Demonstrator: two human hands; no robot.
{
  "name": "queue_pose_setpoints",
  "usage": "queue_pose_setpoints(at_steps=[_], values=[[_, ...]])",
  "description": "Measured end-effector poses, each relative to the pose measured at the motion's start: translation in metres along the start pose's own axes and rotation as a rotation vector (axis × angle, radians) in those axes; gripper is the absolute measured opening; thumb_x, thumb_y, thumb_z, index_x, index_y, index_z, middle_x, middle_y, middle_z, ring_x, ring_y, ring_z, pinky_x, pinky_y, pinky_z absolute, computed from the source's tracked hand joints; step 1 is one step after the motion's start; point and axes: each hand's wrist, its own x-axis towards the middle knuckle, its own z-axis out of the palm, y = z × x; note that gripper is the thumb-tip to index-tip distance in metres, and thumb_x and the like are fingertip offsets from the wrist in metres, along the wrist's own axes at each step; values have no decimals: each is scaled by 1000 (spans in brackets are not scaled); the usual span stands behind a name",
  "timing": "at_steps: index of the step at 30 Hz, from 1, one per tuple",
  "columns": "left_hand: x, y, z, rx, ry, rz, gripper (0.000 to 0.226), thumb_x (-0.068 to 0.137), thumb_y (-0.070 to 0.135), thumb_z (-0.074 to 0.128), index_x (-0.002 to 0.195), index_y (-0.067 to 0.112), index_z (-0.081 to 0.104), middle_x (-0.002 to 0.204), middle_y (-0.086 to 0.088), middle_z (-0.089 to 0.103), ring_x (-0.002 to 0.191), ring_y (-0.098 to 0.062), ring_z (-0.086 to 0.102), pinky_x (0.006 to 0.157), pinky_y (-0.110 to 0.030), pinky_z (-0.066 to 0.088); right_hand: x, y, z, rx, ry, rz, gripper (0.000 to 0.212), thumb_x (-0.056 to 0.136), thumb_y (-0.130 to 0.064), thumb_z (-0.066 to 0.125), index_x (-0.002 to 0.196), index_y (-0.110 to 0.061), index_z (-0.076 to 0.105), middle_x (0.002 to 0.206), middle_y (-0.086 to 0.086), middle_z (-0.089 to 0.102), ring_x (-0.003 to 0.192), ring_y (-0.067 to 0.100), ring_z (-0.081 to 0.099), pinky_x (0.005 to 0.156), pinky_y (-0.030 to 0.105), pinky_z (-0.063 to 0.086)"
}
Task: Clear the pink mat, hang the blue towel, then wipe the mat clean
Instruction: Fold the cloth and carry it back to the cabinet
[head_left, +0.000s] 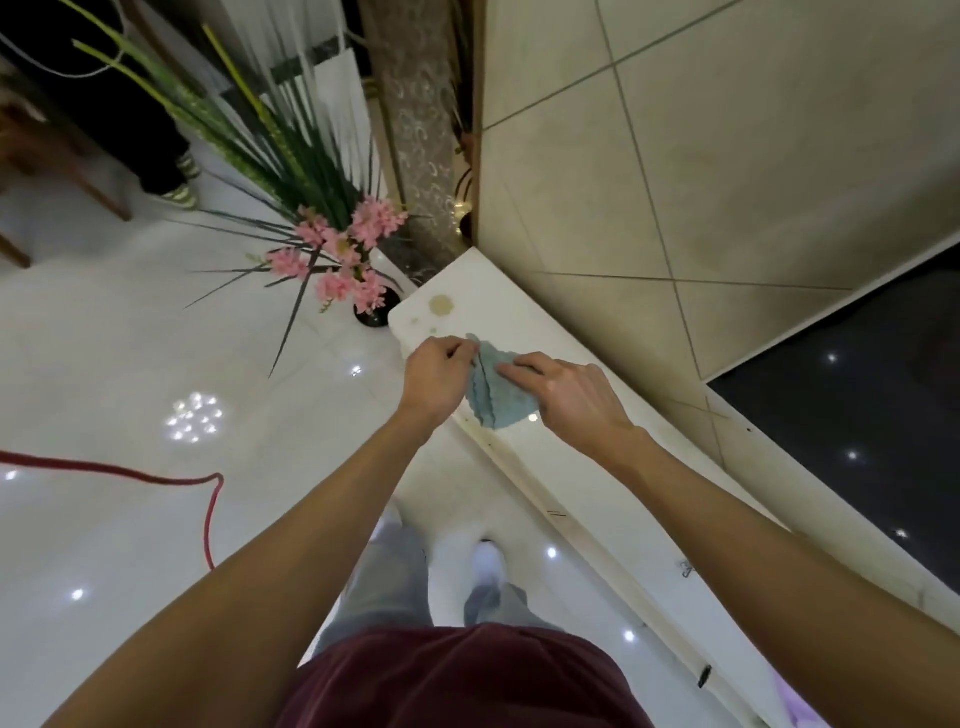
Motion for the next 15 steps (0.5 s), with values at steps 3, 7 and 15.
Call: queue_pose_setpoints(at_steps=[3,7,15], values=[[39,3,2,63,-68,50,27,99,16,45,88,7,69,92,-13,68,86,-25,60,83,-37,48,20,9,8,2,-7,72,59,69,-2,80,123,-21,65,115,5,69,75,28,70,46,29,48],[89,2,4,108,-158,120,24,100,14,44,85,10,63,89,-17,65,79,-19,53,75,-35,46,48,17,22,-4,15,185,56,73,-5,79,125,-20,63,117,7,68,76,29,70,47,32,52],[176,5,10,134,-419,156,29,99,12,46,106,3,72,94,-4,64,86,-15,55,76,-21,40,83,11,57,71,0,508,60,67,-7,82,124,-16,65,110,7,71,73,27,70,48,30,52]])
